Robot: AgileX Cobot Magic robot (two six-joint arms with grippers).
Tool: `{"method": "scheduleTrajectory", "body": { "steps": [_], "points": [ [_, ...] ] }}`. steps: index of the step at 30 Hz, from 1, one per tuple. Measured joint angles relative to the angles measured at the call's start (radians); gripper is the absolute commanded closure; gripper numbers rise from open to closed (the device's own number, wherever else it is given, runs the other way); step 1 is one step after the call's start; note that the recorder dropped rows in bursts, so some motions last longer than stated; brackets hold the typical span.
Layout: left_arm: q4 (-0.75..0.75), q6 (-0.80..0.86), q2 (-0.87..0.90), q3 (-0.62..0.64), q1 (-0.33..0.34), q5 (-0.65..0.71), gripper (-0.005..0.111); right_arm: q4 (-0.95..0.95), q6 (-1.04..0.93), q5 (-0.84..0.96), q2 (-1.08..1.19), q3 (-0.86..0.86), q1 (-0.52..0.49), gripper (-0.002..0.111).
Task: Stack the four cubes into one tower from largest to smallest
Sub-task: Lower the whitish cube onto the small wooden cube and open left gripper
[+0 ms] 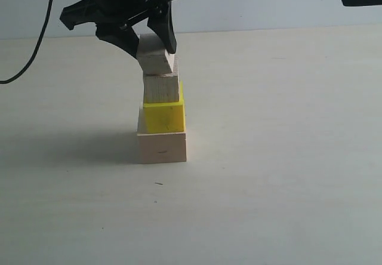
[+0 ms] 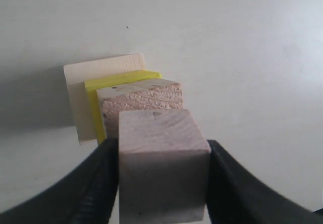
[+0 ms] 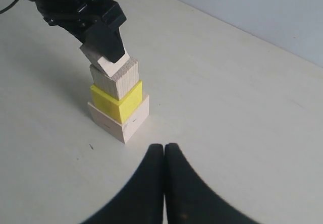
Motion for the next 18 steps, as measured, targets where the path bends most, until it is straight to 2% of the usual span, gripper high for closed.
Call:
{"method": "scheduleTrajectory", "body": {
  "steps": [7,9,13,15,18],
  "points": [
    [0.0,0.0,0.0,0.0,0.0,0.0,0.105,-0.004,0.0,0.0,0.0,0.0,0.0,0.108],
    [0.0,0.0,0.0,0.0,0.0,0.0,0.091,-0.006,0.0,0.002,0.0,0.0,0.0,0.108],
    [0.0,0.0,0.0,0.0,0.0,0.0,0.069,-0.013,0.0,0.007,0.0,0.0,0.0,0.108],
    [0.0,0.0,0.0,0.0,0.0,0.0,0.062,-0.013,0.0,0.007,0.0,0.0,0.0,0.108],
    [0.0,0.0,0.0,0.0,0.0,0.0,0.058,-0.013,0.0,0.007,0.0,0.0,0.0,0.108]
  ]
}}
